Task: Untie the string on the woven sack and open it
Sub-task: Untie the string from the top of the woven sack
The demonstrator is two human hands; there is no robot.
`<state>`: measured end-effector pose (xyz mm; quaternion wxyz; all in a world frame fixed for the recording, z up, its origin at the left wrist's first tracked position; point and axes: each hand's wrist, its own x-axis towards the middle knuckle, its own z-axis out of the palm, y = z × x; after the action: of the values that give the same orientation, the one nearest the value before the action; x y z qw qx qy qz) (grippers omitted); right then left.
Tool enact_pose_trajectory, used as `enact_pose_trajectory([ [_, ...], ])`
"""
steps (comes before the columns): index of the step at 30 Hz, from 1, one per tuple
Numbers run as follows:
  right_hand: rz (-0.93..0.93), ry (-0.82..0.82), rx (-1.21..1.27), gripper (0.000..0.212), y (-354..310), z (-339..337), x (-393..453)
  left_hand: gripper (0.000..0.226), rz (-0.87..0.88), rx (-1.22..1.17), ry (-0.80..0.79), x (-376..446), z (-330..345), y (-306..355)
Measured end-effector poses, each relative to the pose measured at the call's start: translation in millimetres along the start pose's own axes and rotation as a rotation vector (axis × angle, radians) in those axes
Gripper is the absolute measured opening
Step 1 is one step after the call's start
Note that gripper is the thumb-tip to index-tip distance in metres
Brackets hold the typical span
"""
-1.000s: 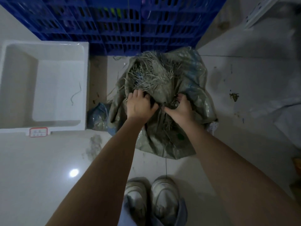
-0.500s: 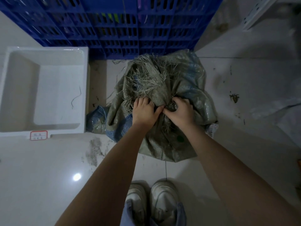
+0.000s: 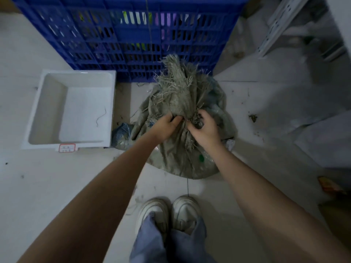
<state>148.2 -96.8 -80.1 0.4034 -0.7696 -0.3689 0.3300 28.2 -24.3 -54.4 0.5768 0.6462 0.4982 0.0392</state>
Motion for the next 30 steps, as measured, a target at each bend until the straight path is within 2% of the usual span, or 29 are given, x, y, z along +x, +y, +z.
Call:
enact_pose_trajectory([
  [8,-0.027,-0.093,0.036,0.038,-64.2,-34.1,-31.9,0.036,0.108,0.005,0.03,-56.8,-33.7,40.7],
  [12,-0.084,-0.058,0.051,0.039,-93.6,-51.5,-38.5,0.037,0.114,-0.1,0.081,-76.8,-43.8,64.1],
  [18,-0.157,0.025,0.165,0.04,-136.6,-70.9,-47.1,0.035,0.248,-0.291,0.202,-100.2,-55.7,104.8],
  [23,-0.164,0.044,0.295,0.06,-159.0,-79.0,-40.0,0.036,0.406,-0.369,0.336,-110.8,-62.1,130.1],
  [26,-0.118,-0.021,0.322,0.068,-174.3,-83.1,-33.7,0.035,0.466,-0.381,0.367,-118.2,-66.1,146.5],
  [27,-0.124,-0.053,0.333,0.064,-179.8,-86.5,-32.4,0.034,0.48,-0.396,0.365,-121.5,-68.1,152.7],
  [30,-0.162,-0.102,0.399,0.025,-192.6,-98.5,-30.7,0.024,0.479,-0.462,0.327,-131.0,-75.1,167.3],
])
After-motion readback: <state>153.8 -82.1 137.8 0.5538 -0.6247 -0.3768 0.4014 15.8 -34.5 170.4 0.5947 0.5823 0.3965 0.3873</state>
